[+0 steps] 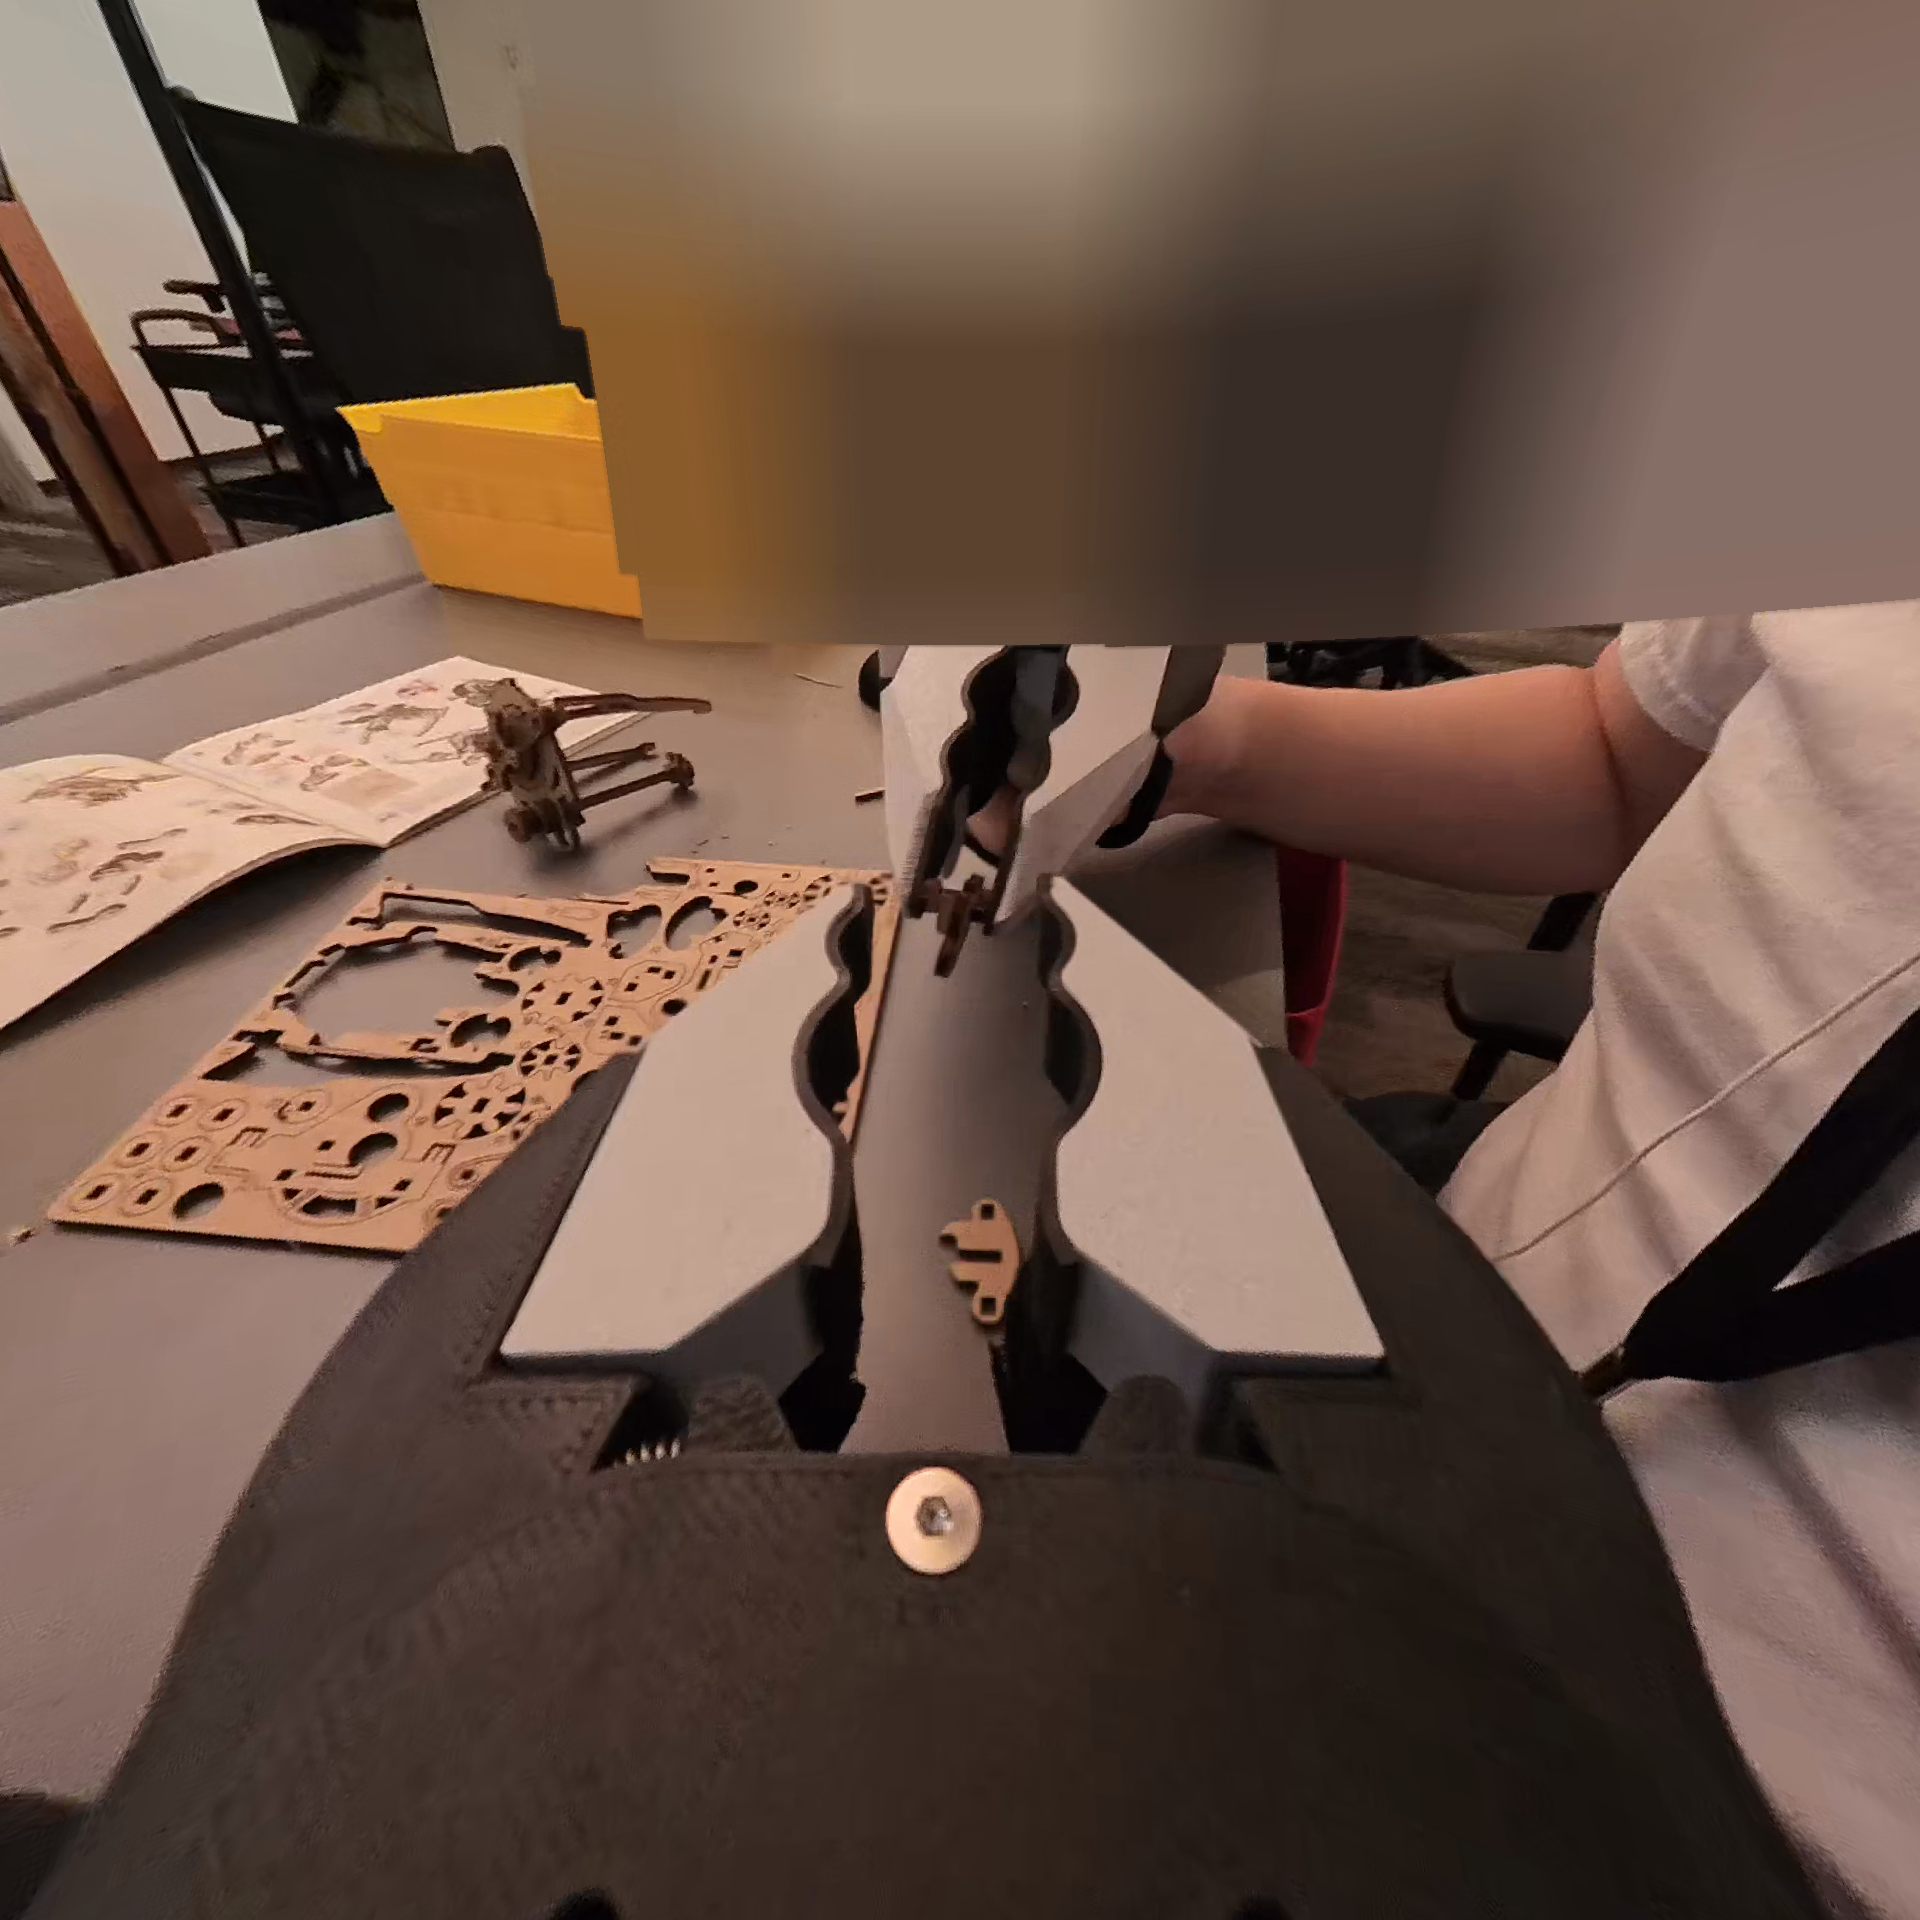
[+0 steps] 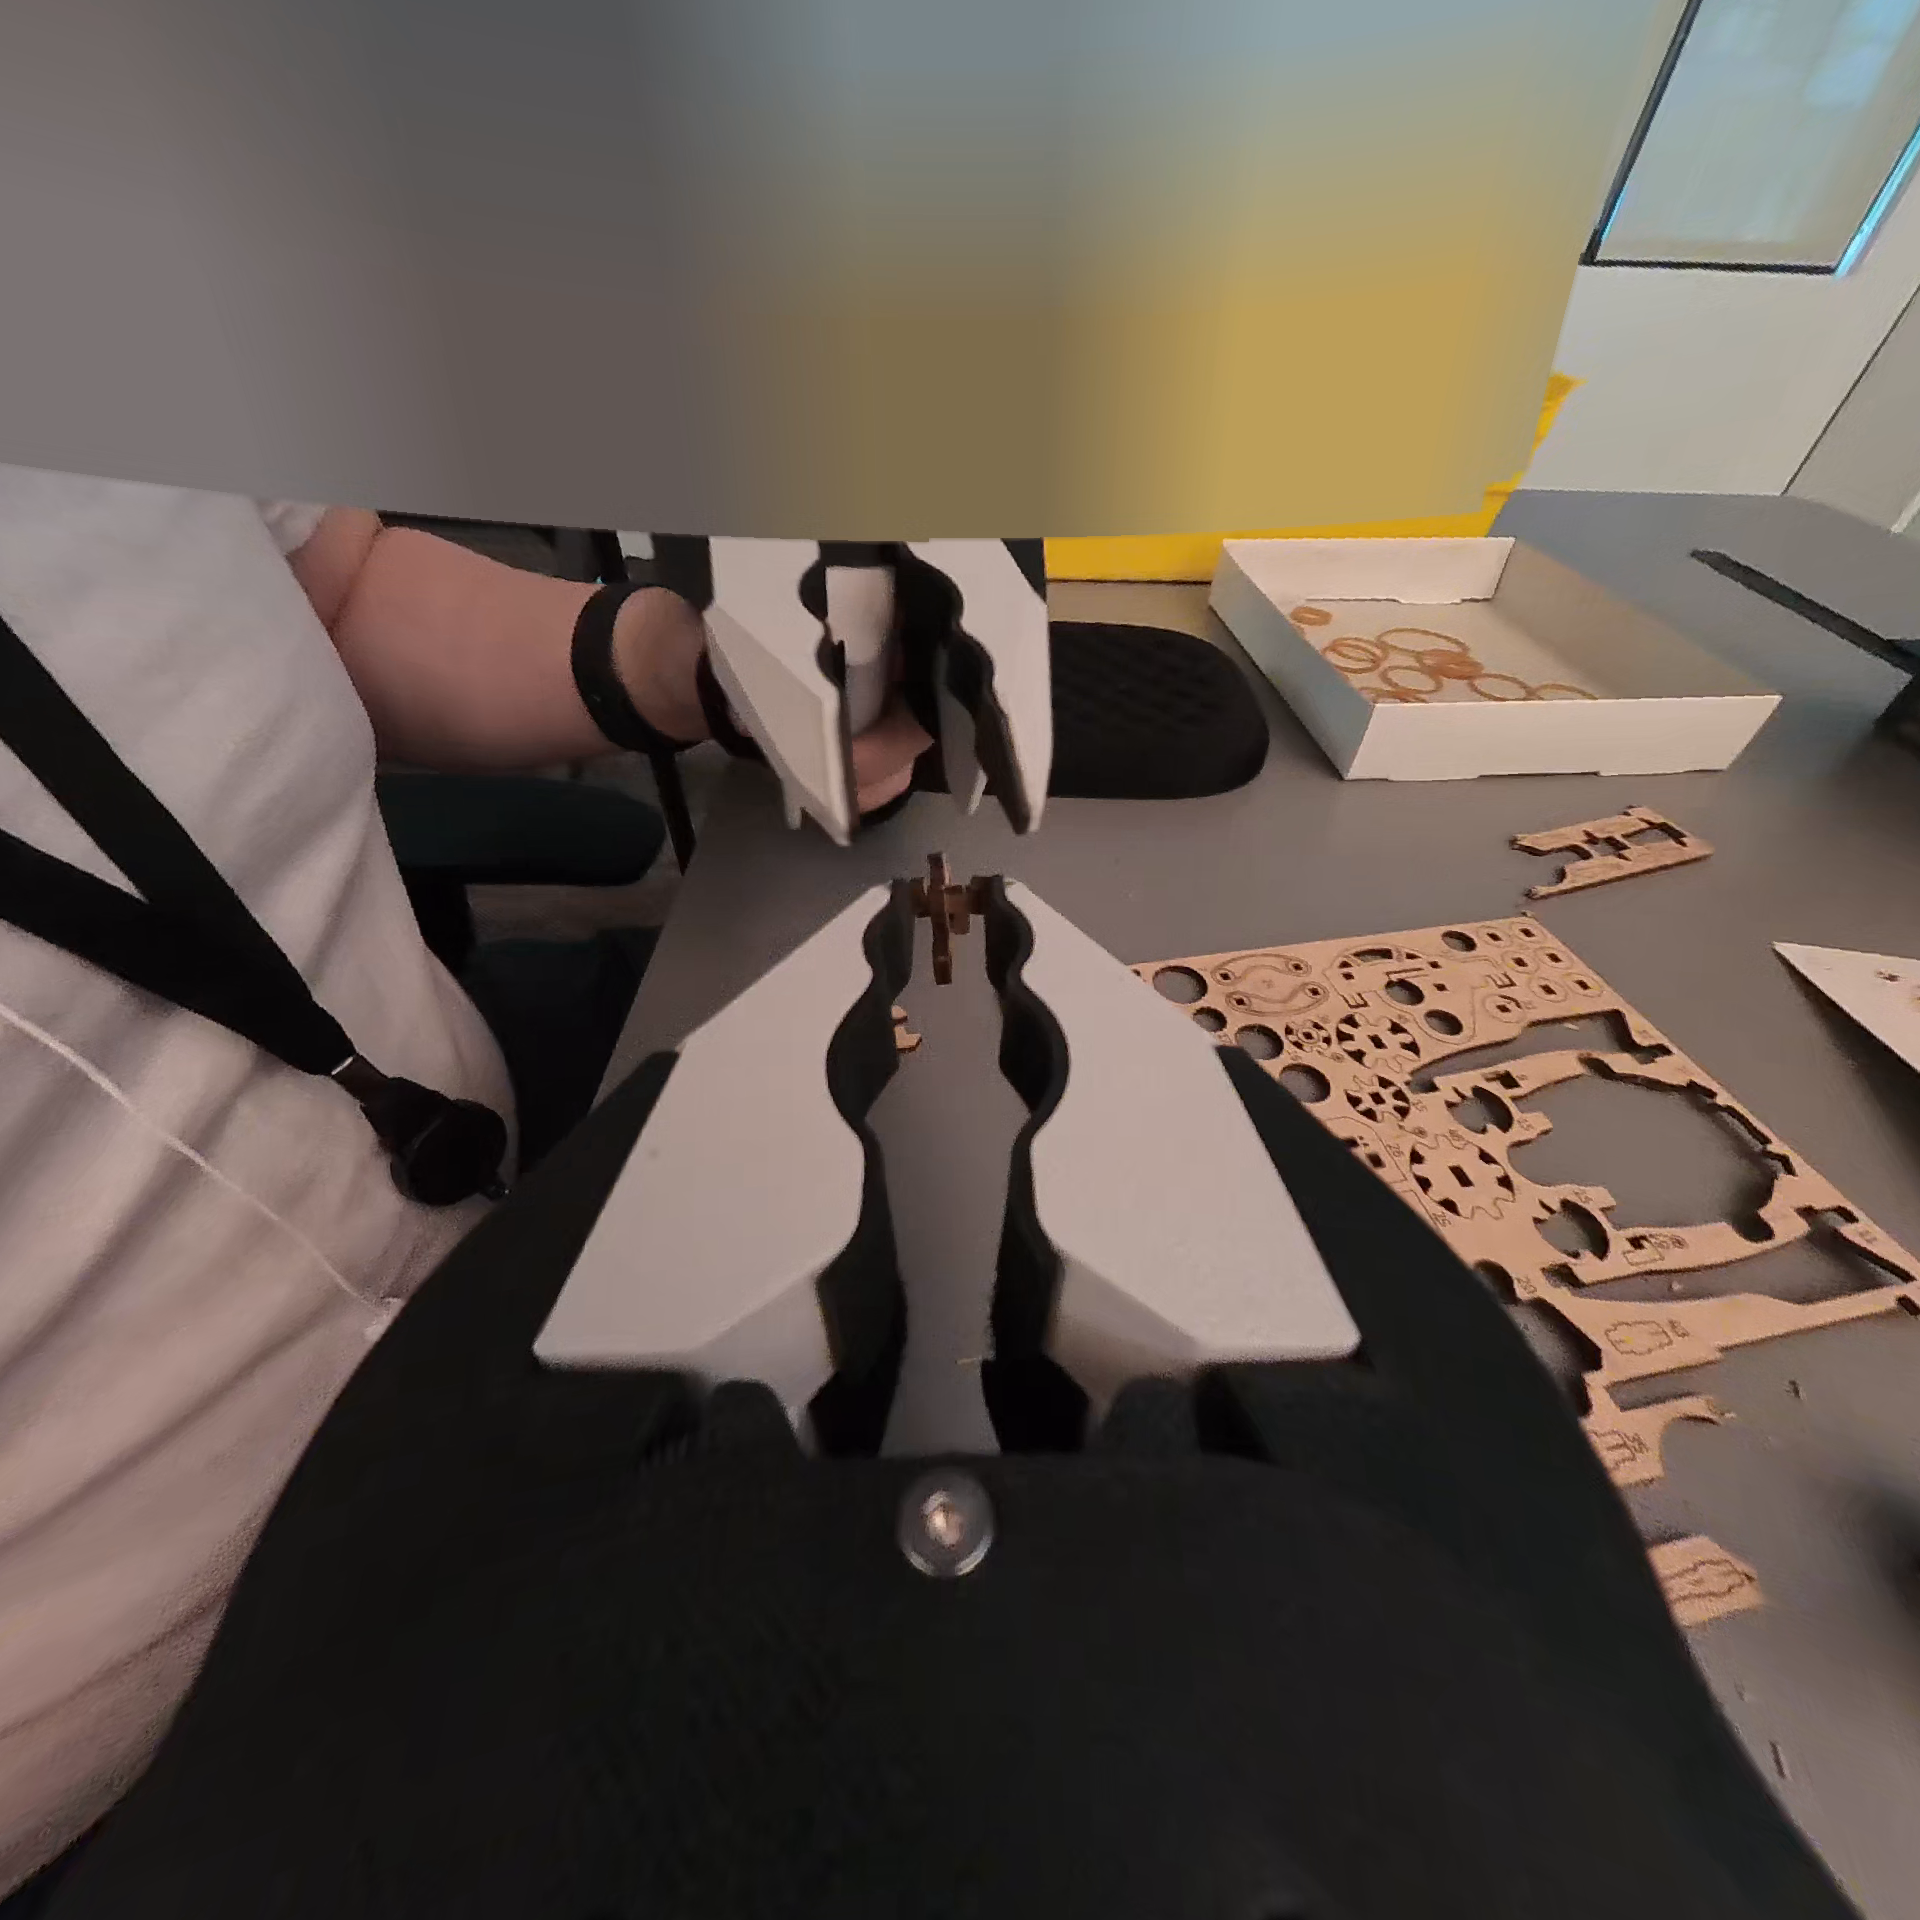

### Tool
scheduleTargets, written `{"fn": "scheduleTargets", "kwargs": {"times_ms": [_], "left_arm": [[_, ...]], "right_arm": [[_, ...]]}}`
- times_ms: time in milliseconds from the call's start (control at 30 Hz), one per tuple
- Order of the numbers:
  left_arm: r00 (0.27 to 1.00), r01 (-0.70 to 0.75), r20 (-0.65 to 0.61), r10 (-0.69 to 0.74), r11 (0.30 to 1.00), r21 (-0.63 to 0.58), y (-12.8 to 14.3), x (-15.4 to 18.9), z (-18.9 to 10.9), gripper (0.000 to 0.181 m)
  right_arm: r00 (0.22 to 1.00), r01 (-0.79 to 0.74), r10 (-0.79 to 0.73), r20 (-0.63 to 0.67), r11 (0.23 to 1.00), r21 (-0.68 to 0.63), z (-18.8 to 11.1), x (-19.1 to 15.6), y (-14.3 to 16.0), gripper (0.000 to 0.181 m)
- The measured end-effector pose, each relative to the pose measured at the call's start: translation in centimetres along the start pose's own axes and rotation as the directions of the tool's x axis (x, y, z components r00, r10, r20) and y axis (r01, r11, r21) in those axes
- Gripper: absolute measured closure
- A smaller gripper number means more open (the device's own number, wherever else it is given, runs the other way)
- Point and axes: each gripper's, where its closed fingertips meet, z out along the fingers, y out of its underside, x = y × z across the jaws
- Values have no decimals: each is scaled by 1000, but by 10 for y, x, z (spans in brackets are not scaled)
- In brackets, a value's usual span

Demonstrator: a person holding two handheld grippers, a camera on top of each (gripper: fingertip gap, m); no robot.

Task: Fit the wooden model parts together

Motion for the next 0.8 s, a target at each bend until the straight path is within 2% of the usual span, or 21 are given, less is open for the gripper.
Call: {"fn": "scheduleTargets", "kwargs": {"times_ms": [133,300,433,800], "left_arm": [[999,-11,-52,8,998,-69,9,4,0,165],[993,-76,-93,70,995,-68,10,10,1,178],[983,-168,-92,160,983,-80,12,13,1,180],[961,-264,-120,250,957,-120,17,22,1,180]], "right_arm": [[999,30,-31,19,999,44,-1,-3,-7,169],[998,53,-55,38,997,50,0,-10,-7,169],[998,39,-41,54,998,42,1,-13,-6,169],[992,51,-49,118,999,-14,4,-23,0,168]]}}
